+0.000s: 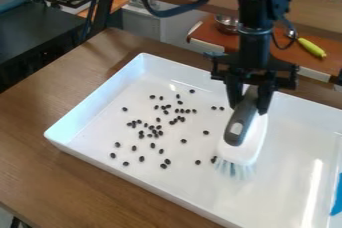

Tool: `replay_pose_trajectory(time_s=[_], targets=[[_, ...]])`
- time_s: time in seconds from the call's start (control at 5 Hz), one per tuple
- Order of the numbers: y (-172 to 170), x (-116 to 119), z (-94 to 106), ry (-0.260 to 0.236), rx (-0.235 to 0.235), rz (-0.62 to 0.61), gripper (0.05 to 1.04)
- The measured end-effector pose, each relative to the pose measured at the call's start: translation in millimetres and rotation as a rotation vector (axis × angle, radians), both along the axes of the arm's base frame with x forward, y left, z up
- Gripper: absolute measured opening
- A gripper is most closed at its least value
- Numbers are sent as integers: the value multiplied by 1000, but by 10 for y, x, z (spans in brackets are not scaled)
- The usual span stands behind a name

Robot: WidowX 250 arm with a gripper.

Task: Sweep into pile

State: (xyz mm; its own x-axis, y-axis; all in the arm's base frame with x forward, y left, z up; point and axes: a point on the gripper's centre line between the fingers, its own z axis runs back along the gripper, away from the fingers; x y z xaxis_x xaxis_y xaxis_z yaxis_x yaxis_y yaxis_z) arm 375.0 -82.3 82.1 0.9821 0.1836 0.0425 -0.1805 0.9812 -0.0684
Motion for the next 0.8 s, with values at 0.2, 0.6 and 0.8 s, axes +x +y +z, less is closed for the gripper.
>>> replay_pose_trajectory(time_s=[0.2, 0.6, 0.8], targets=[[230, 34, -10, 4, 7, 41, 478], [567, -14, -6, 3, 30, 54, 478], [752, -75, -15, 6, 50, 66, 478]])
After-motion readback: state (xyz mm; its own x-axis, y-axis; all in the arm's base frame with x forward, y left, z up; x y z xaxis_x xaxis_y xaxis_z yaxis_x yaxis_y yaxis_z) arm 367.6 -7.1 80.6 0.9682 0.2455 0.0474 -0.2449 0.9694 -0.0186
